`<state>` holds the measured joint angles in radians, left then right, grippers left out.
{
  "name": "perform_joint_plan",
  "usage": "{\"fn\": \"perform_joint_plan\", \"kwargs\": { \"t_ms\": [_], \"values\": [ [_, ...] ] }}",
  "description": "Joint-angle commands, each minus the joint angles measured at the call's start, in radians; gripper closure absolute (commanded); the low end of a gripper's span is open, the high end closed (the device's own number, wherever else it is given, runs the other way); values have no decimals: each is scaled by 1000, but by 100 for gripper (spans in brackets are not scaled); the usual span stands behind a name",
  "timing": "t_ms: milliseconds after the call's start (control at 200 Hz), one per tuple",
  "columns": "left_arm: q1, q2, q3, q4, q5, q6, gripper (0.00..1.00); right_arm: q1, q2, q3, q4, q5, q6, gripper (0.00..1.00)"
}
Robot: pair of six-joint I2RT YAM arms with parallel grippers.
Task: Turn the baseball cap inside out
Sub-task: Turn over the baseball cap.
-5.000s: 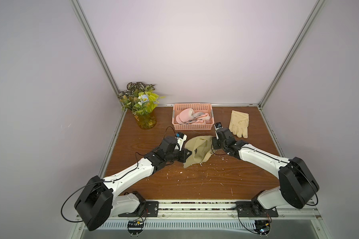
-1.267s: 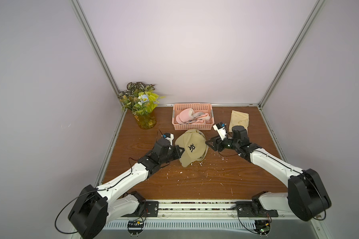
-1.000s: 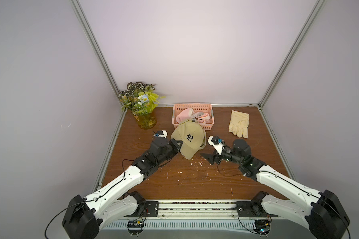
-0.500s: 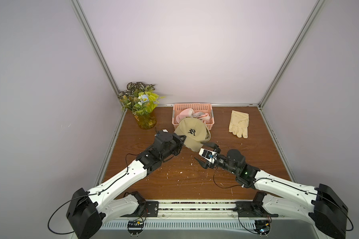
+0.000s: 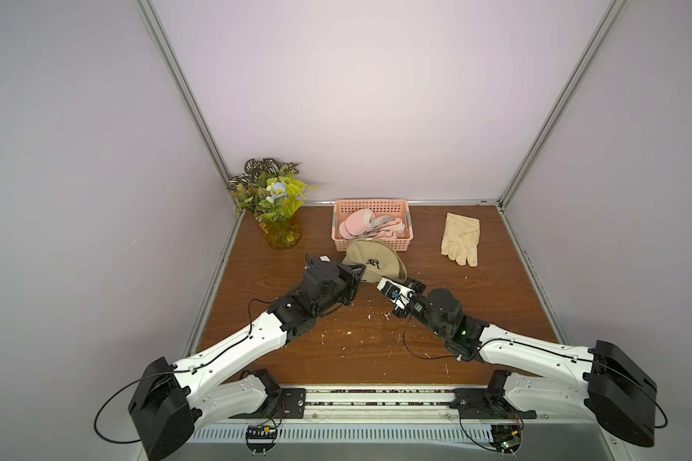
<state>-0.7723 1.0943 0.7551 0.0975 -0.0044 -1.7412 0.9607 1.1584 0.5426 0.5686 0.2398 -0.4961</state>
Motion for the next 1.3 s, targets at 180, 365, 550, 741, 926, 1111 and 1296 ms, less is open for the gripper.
{"fn": "perform_joint_plan", "kwargs": {
  "t_ms": [180, 365, 550, 741, 926, 1111, 1296],
  "values": [
    [-13, -50, 126, -105, -157, 415, 0, -20, -77, 136, -219, 148, 130, 100],
    [-7, -101, 96, -35, -208, 1024, 0, -84, -72, 245, -434, 37, 276, 100],
    [35, -129, 45, -49, -94, 1389, 0, -192, -37, 342, -593, -142, 400, 100],
    [128, -101, 11, -56, 85, 1513, 6, -259, -13, 418, -694, -348, 436, 100],
    [134, -70, -11, -42, 139, 1613, 10, -275, -17, 450, -744, -528, 412, 100],
    [158, -21, -26, -16, 172, 1613, 22, -276, -12, 487, -800, -655, 385, 100],
    [160, -23, -52, 14, 245, 1632, 48, -279, -2, 501, -837, -689, 366, 100]
  ]
}}
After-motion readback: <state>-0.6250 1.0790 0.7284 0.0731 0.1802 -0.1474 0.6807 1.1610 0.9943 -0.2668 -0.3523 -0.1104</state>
